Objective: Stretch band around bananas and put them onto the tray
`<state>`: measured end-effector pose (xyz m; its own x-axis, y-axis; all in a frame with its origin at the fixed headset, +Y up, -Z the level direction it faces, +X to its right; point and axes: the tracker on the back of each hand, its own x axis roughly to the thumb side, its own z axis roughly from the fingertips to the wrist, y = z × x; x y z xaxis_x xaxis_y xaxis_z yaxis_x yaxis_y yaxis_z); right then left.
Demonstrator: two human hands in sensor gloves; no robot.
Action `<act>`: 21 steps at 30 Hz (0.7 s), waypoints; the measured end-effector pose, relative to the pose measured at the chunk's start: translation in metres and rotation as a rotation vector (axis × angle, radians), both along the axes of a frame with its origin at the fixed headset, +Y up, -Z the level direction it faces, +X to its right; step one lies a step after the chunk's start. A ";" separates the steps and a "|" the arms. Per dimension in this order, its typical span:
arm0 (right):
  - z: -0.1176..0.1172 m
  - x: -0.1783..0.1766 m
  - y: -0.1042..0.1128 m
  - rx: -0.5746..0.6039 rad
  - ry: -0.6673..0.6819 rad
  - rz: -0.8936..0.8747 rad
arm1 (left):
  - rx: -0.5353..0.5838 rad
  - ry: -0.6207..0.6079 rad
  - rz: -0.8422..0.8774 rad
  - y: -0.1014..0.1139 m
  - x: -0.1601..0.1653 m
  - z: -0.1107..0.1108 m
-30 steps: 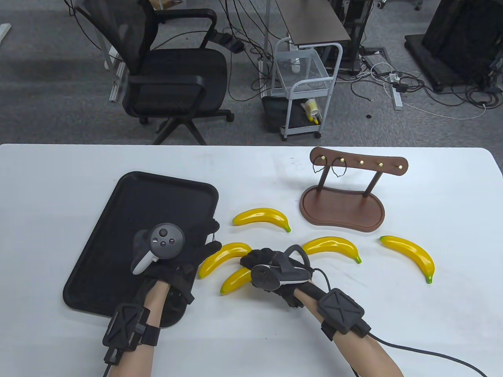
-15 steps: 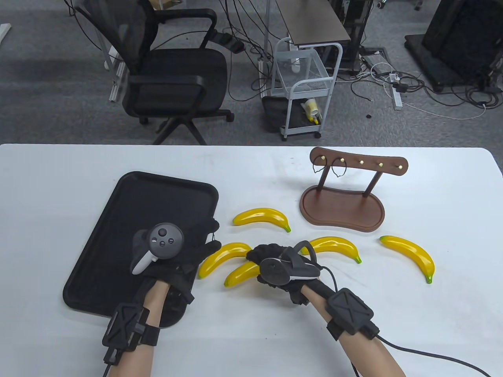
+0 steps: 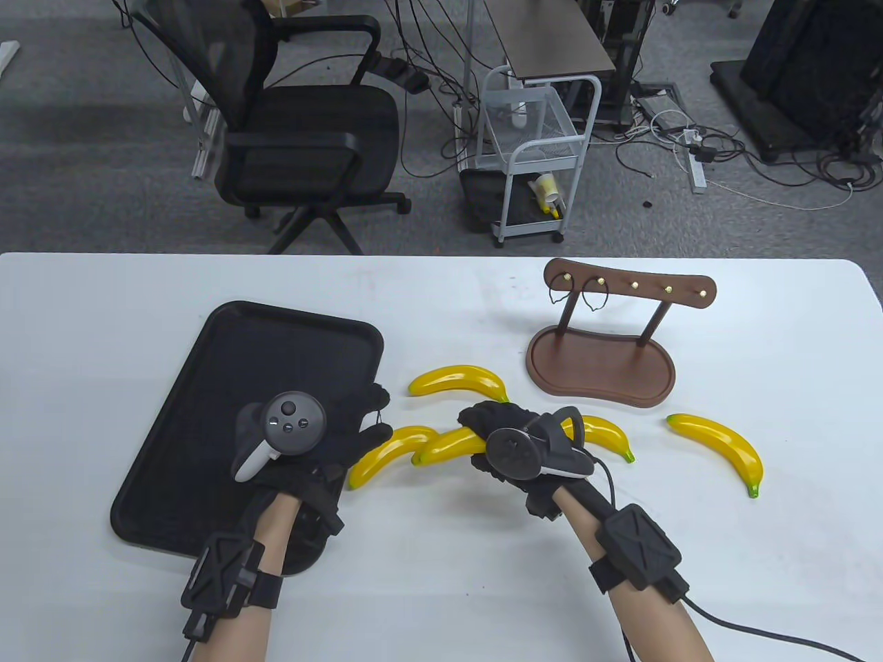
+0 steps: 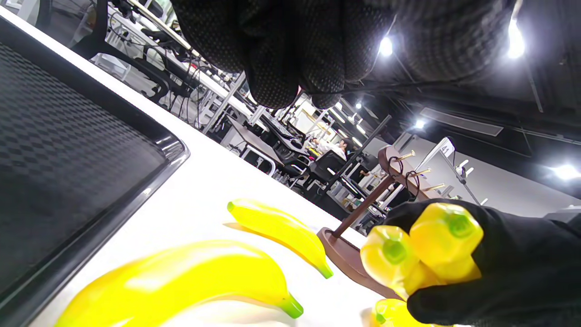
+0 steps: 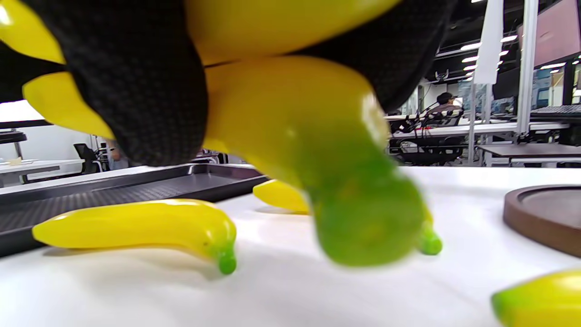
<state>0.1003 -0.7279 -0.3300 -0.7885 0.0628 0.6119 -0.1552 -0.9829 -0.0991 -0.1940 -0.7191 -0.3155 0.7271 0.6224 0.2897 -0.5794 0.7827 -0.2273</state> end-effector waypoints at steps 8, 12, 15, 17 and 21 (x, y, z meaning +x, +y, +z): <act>-0.001 0.016 0.012 0.052 -0.089 -0.021 | -0.026 -0.022 -0.003 -0.004 0.008 0.001; -0.001 0.019 0.016 0.061 -0.106 -0.025 | -0.059 -0.040 -0.004 -0.011 0.014 0.000; -0.001 0.019 0.018 0.077 -0.111 -0.023 | -0.086 -0.053 0.012 -0.016 0.020 0.001; 0.000 0.018 0.018 0.091 -0.114 -0.022 | -0.100 -0.063 0.018 -0.020 0.023 0.001; 0.000 0.016 0.019 0.095 -0.109 -0.026 | -0.133 -0.078 0.052 -0.025 0.028 0.002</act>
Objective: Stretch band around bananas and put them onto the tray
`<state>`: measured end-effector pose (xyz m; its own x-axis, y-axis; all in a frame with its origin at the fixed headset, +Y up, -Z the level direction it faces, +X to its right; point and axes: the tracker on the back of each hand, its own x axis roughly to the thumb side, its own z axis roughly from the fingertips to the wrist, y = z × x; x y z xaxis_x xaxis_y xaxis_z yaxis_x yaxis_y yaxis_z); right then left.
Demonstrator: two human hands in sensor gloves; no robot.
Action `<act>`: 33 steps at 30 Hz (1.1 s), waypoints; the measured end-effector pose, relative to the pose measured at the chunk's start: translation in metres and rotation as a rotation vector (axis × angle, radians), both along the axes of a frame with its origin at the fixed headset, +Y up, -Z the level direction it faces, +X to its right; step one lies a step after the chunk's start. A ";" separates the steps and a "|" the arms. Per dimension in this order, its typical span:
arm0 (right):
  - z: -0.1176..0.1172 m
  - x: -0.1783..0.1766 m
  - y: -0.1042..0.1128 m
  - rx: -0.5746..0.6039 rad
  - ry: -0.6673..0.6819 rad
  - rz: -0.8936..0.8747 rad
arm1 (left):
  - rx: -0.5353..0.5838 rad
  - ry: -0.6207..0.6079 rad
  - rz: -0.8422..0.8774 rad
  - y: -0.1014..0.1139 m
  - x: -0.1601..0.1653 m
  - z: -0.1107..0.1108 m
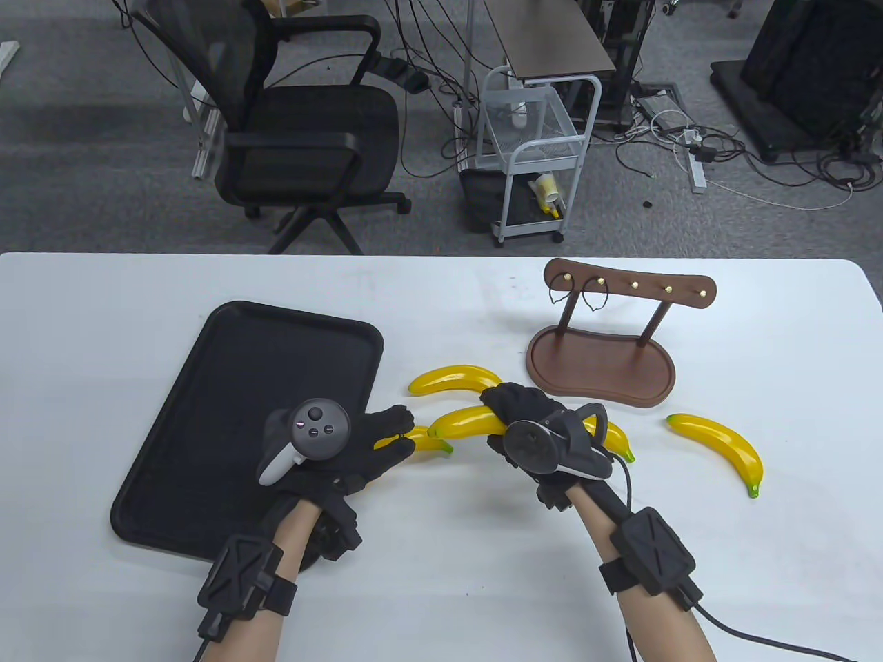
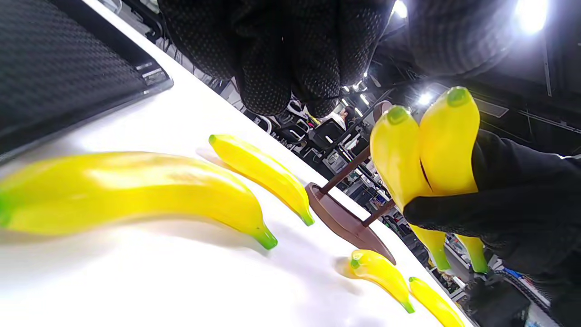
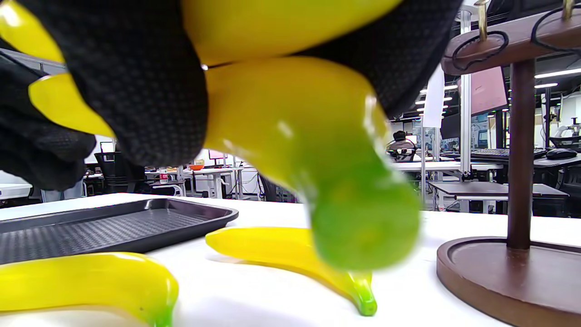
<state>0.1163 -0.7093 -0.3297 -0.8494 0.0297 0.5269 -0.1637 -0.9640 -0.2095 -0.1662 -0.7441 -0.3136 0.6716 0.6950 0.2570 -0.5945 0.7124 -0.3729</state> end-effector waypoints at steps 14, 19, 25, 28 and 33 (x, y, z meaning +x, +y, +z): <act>0.004 -0.012 -0.007 0.006 0.039 0.010 | -0.034 -0.057 0.006 -0.003 0.014 0.003; 0.007 -0.018 -0.009 0.004 0.057 0.004 | -0.046 -0.062 0.012 -0.003 0.015 0.003; 0.011 -0.028 -0.012 0.018 0.081 0.008 | -0.053 -0.067 -0.008 -0.003 0.016 0.004; 0.014 -0.032 -0.011 0.033 0.091 0.015 | -0.085 -0.078 0.027 -0.005 0.016 0.003; 0.019 -0.038 -0.009 0.049 0.109 0.020 | -0.108 -0.092 0.066 -0.006 0.014 0.004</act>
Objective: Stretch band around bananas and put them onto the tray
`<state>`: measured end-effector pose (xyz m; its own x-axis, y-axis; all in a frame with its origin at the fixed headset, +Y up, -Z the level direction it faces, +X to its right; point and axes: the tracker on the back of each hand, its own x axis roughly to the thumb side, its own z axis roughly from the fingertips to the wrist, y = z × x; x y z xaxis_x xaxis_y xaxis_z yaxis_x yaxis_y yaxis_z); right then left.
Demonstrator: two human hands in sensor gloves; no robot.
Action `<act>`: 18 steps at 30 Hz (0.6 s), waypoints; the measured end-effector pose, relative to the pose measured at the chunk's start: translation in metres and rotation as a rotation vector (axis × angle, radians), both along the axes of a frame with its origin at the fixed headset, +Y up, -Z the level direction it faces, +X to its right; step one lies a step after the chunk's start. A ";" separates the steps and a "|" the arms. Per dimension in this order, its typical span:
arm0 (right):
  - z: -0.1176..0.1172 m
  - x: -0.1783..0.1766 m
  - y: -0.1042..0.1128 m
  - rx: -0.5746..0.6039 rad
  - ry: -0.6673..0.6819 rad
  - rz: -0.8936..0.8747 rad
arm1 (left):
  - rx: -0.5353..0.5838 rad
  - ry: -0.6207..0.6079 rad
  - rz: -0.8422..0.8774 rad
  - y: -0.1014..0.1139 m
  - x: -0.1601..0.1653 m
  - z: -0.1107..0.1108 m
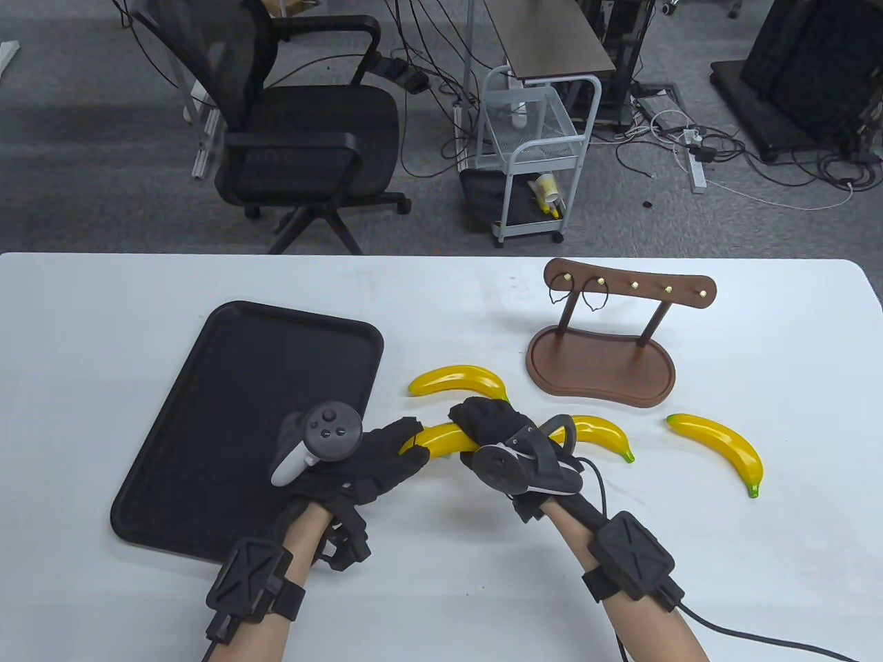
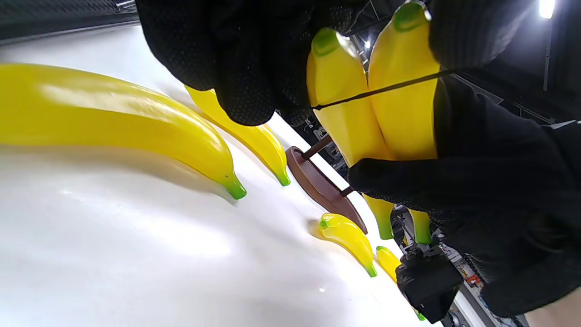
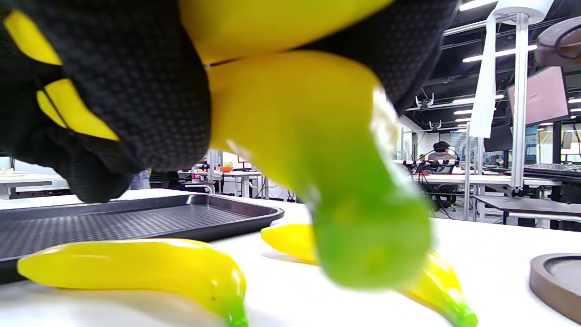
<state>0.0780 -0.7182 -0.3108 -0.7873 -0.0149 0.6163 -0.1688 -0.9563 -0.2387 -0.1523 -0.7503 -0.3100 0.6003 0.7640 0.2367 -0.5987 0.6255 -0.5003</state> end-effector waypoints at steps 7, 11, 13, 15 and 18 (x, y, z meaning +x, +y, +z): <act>0.007 -0.010 0.002 0.044 0.022 0.038 | -0.023 -0.010 0.016 0.000 0.001 0.000; 0.012 -0.016 0.002 0.051 0.038 0.045 | -0.024 -0.015 0.007 0.000 0.002 0.001; 0.014 -0.019 0.002 0.064 0.047 0.057 | -0.020 -0.015 0.000 0.001 0.002 0.001; 0.016 -0.022 0.002 0.074 0.053 0.064 | -0.020 -0.017 -0.003 0.000 0.002 0.001; 0.017 -0.023 0.000 0.076 0.050 0.061 | -0.006 -0.008 -0.014 0.001 0.002 0.001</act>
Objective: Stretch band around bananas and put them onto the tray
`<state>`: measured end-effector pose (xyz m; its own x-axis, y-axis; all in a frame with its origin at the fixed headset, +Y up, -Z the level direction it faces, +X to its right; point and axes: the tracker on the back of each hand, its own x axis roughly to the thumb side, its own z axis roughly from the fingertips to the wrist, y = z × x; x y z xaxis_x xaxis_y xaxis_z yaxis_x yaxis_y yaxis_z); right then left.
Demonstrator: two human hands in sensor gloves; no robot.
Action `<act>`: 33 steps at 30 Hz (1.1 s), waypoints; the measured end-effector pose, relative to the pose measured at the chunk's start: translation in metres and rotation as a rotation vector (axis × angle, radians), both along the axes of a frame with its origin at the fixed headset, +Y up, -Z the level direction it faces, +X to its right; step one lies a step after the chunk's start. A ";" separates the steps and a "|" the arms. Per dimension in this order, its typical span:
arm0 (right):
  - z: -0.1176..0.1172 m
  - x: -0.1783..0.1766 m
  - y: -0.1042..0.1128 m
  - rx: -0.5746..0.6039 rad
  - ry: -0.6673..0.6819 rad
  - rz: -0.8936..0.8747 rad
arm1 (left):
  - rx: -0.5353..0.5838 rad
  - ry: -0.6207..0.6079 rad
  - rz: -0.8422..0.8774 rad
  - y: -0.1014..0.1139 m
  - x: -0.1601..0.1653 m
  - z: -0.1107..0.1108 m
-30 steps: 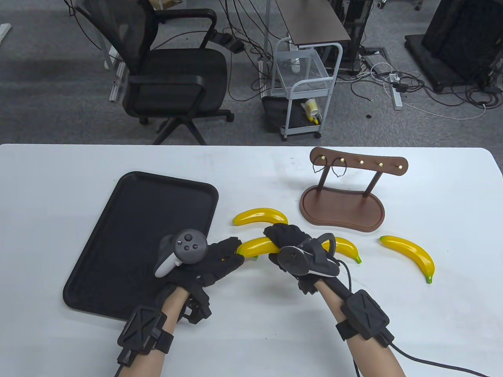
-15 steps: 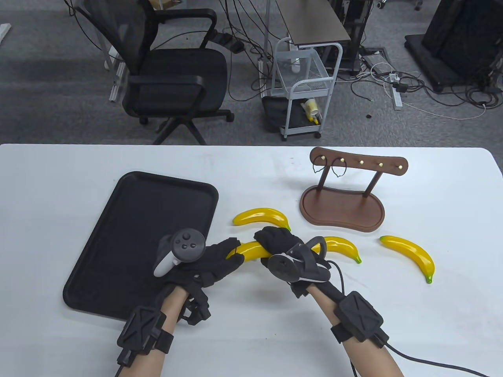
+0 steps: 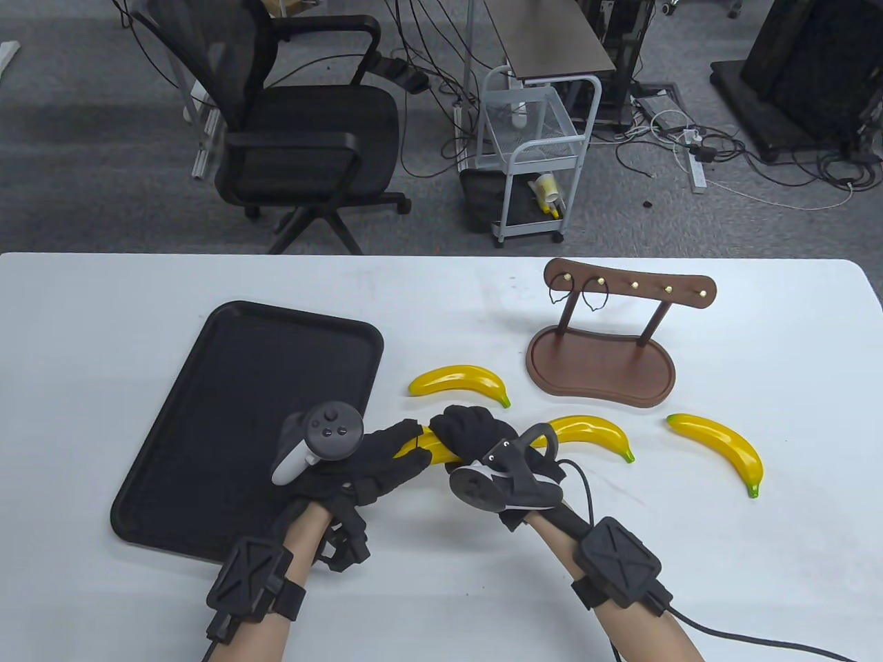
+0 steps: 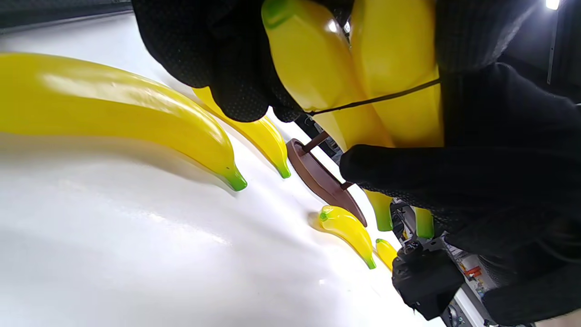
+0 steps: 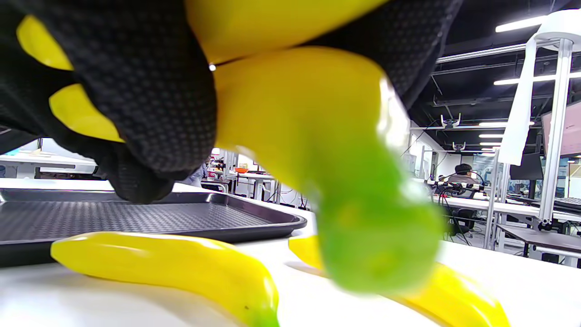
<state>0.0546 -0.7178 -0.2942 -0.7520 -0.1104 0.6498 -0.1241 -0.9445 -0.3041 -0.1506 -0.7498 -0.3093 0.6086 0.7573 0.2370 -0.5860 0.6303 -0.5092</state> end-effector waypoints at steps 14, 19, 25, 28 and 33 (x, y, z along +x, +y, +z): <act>-0.007 0.010 0.005 -0.124 0.012 -0.099 | 0.008 0.026 -0.007 0.002 -0.002 -0.001; -0.010 0.016 0.008 -0.188 0.038 -0.126 | 0.023 0.035 -0.004 0.006 -0.005 -0.001; -0.018 0.027 0.014 -0.302 0.050 -0.250 | 0.077 0.054 -0.027 0.016 -0.011 -0.002; -0.024 0.035 0.014 -0.369 0.041 -0.316 | 0.098 0.063 -0.024 0.021 -0.014 -0.002; -0.034 0.046 0.009 -0.525 0.027 -0.451 | 0.142 0.067 -0.028 0.030 -0.017 0.000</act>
<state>0.1010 -0.7089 -0.3279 -0.6334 0.5437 0.5506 -0.5408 -0.8200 0.1876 -0.1672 -0.7200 -0.3098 0.6468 0.7016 0.2991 -0.5968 0.7098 -0.3743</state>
